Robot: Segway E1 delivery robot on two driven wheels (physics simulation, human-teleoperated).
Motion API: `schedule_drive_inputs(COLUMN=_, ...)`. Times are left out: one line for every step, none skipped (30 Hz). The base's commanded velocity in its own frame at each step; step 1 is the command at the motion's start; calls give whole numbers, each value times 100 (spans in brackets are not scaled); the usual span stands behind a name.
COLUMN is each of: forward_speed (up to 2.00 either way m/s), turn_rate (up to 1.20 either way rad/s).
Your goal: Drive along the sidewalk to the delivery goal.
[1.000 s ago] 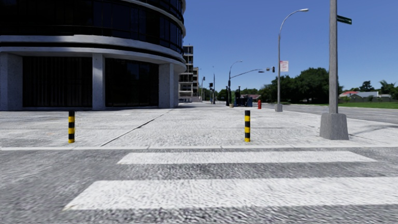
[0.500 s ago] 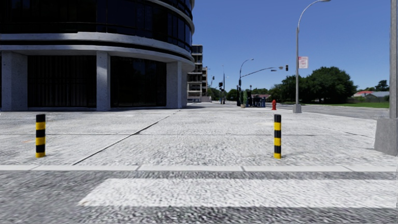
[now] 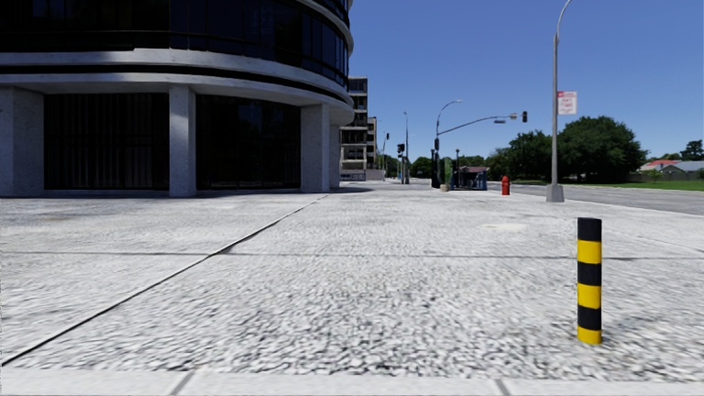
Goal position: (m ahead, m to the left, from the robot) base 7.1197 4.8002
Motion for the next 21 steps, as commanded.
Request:
schedule_drive_inputs(forward_speed=165, turn_rate=0)
schedule_drive_inputs(forward_speed=159, turn_rate=0)
schedule_drive_inputs(forward_speed=153, turn_rate=0)
schedule_drive_inputs(forward_speed=149, turn_rate=0)
schedule_drive_inputs(forward_speed=149, turn_rate=0)
schedule_drive_inputs(forward_speed=148, turn_rate=0)
schedule_drive_inputs(forward_speed=147, turn_rate=0)
schedule_drive_inputs(forward_speed=146, turn_rate=5)
schedule_drive_inputs(forward_speed=146, turn_rate=5)
schedule_drive_inputs(forward_speed=146, turn_rate=15)
schedule_drive_inputs(forward_speed=146, turn_rate=23)
schedule_drive_inputs(forward_speed=146, turn_rate=23)
schedule_drive_inputs(forward_speed=146, turn_rate=26)
schedule_drive_inputs(forward_speed=146, turn_rate=27)
schedule_drive_inputs(forward_speed=146, turn_rate=28)
schedule_drive_inputs(forward_speed=146, turn_rate=28)
schedule_drive_inputs(forward_speed=146, turn_rate=28)
schedule_drive_inputs(forward_speed=145, turn_rate=29)
schedule_drive_inputs(forward_speed=145, turn_rate=29)
schedule_drive_inputs(forward_speed=145, turn_rate=29)
schedule_drive_inputs(forward_speed=145, turn_rate=29)
